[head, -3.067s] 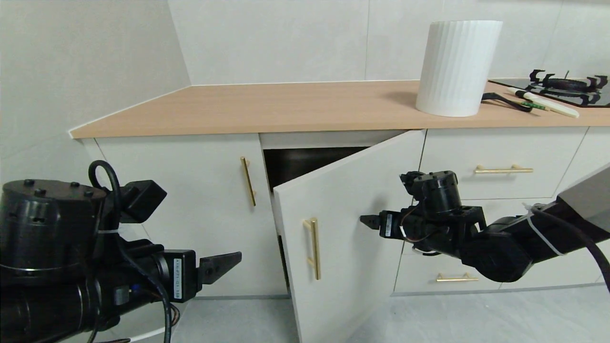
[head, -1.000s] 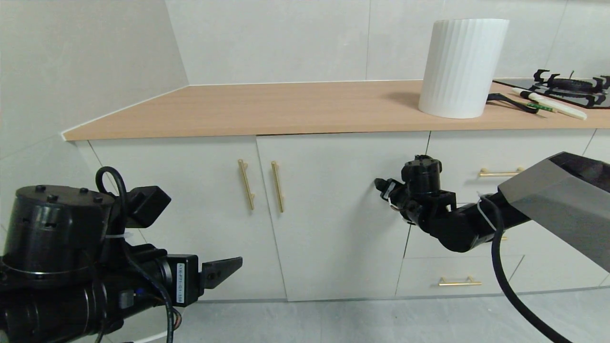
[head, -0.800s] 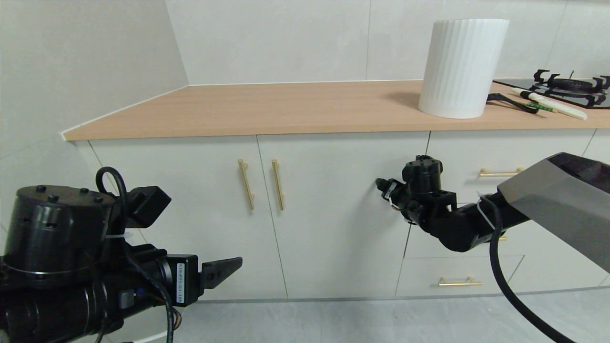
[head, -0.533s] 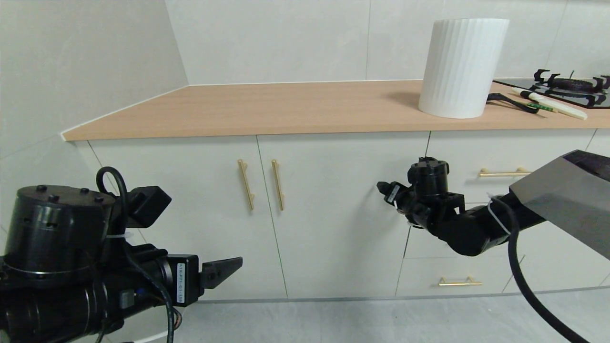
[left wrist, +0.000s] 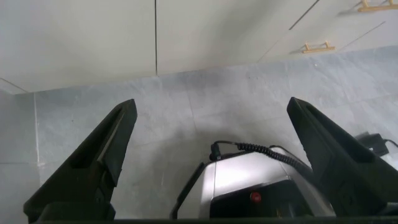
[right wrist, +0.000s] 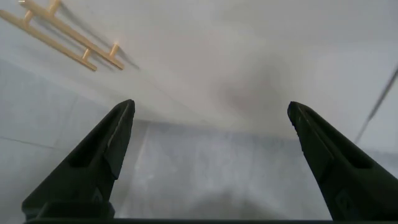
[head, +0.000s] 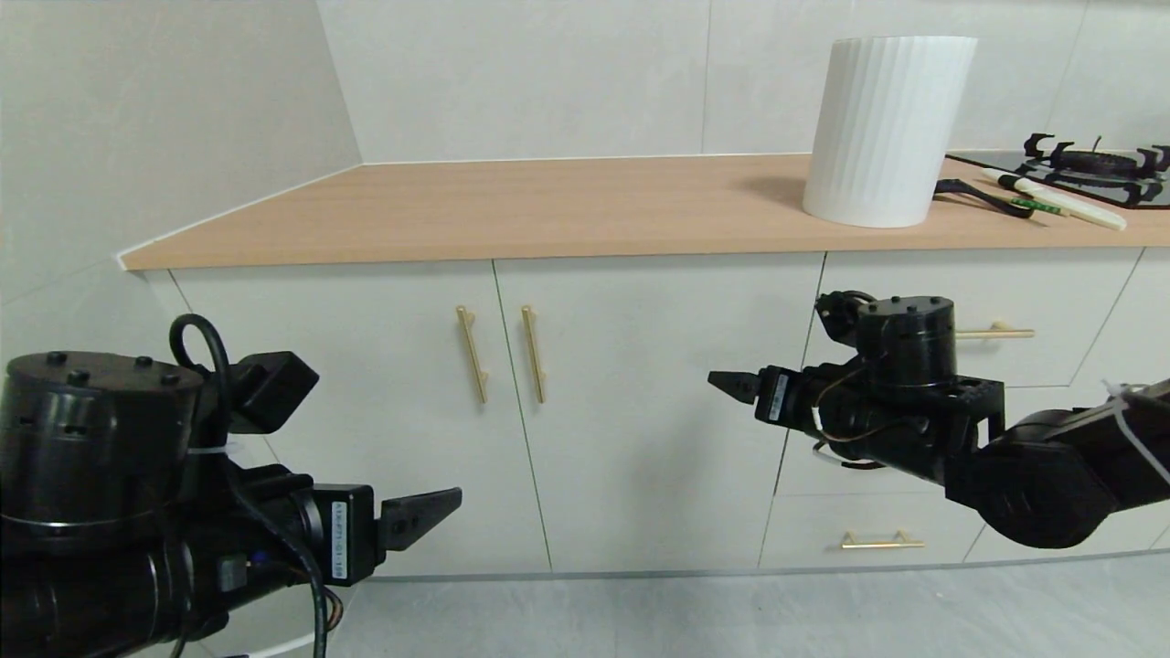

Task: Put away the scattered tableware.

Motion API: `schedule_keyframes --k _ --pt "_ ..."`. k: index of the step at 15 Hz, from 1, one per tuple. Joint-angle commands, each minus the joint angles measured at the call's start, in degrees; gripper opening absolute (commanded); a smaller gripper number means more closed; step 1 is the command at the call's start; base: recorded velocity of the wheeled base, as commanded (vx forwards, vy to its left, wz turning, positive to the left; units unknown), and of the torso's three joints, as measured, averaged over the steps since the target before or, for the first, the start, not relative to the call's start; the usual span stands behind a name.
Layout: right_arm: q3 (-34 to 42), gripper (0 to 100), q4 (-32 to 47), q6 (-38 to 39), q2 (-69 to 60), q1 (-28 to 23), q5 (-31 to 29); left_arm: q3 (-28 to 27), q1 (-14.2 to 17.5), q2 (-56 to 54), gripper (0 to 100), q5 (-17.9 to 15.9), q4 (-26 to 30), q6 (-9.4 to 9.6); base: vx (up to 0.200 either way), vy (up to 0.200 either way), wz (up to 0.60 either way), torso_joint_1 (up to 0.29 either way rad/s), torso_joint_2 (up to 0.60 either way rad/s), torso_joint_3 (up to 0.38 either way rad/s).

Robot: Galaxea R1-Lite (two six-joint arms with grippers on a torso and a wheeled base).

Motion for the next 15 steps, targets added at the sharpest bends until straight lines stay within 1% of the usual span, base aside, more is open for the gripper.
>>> schedule_keyframes --k 1,3,4,5,6,7,8,9,10,11,12,13,14,15 --pt "1.8 100 0.0 -2.8 -4.6 0.1 -1.8 -0.3 0.0 -3.3 100 0.1 0.0 -0.08 0.0 0.0 0.0 0.0 0.0 0.0" --pt "7.0 100 -0.1 -7.6 -10.0 0.2 -4.4 1.4 0.0 -7.8 100 0.1 0.1 0.01 0.0 0.0 0.0 0.0 0.0 0.0" --pt "9.3 100 -0.2 -9.8 -13.6 0.1 -6.4 2.1 0.3 -10.0 100 0.2 0.0 0.36 0.0 0.0 0.0 0.0 0.0 0.0" --pt "10.9 100 -0.9 -11.1 -18.2 0.1 -8.2 2.8 2.4 -12.4 100 0.5 0.0 1.59 0.0 0.0 0.0 0.0 0.0 0.0" --pt "11.8 100 -1.1 -11.5 -21.4 0.1 -9.0 3.5 3.4 -14.1 100 0.8 0.0 2.91 0.0 0.0 0.0 0.0 0.0 0.0" --pt "15.3 100 -1.0 -13.2 -30.3 0.0 -9.6 5.5 5.9 -19.6 100 1.9 0.0 7.48 0.0 0.0 0.0 0.0 0.0 0.0" --pt "17.2 100 -0.6 -14.5 -34.7 -0.1 -9.6 6.9 6.9 -23.3 100 2.1 0.0 9.68 0.0 0.0 0.0 0.0 0.0 0.0" --pt "20.8 100 -0.5 -17.4 -42.1 -1.1 -9.7 9.1 8.4 -30.9 100 2.1 0.1 13.64 0.0 0.0 0.0 0.0 0.0 0.0" --pt "24.0 100 -0.4 -20.0 -48.6 -2.6 -9.7 10.1 9.8 -37.3 100 2.1 0.3 17.33 0.0 0.0 0.0 0.0 0.0 0.0" --pt "26.2 100 -0.1 -21.5 -53.1 -4.2 -9.7 10.4 11.2 -41.1 100 2.3 0.5 18.65 0.0 0.0 0.0 0.0 0.0 0.0" --pt "28.1 100 3.2 -23.8 -61.0 -8.1 -9.7 10.2 13.0 -46.3 100 2.3 0.8 18.82 0.0 0.0 0.0 0.0 0.0 0.0" --pt "28.0 100 8.3 -24.3 -66.9 -11.3 -9.4 9.9 13.5 -49.8 100 2.3 1.0 18.91 0.0 0.0 0.0 0.0 0.0 0.0" --pt "26.6 100 16.8 -24.5 -74.3 -13.9 -9.3 9.2 13.6 -53.7 100 2.3 1.0 19.0 0.0 0.0 0.0 0.0 0.0 0.0" --pt "24.4 100 24.5 -24.4 -80.2 -15.1 -9.3 8.4 14.7 -56.2 100 2.3 1.4 19.08 0.0 0.0 0.0 0.0 0.0 0.0"
